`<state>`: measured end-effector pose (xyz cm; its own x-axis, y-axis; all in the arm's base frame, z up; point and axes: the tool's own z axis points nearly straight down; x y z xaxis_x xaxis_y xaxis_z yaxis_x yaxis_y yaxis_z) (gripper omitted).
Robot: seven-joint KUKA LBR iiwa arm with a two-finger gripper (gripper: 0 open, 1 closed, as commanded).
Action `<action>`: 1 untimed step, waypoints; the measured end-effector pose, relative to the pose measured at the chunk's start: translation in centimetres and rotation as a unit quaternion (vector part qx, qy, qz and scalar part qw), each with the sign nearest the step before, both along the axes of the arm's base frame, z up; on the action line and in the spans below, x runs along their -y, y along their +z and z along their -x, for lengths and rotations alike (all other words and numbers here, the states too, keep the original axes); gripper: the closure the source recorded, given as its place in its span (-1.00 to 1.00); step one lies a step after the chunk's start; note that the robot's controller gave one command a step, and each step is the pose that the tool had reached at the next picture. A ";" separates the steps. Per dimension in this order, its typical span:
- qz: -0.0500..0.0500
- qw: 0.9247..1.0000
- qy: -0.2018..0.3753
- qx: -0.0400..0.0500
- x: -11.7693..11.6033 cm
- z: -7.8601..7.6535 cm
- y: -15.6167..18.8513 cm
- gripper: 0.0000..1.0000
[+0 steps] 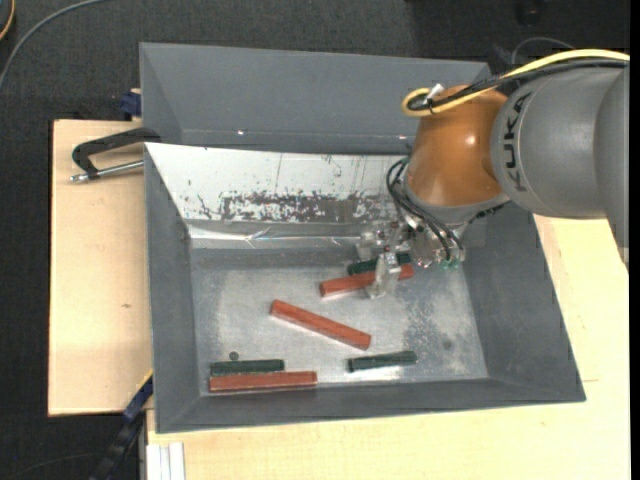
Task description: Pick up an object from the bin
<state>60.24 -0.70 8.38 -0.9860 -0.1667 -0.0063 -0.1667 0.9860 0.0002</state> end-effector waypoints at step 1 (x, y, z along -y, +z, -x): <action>0.000 1.000 -0.028 0.004 0.4 0.2 11.5 1.00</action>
Offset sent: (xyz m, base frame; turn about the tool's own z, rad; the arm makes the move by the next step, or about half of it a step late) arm -0.0051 -0.0048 0.1092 0.0565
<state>60.05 -1.07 19.93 -0.9937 -0.1115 -0.0148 -0.1115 0.9938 -0.0007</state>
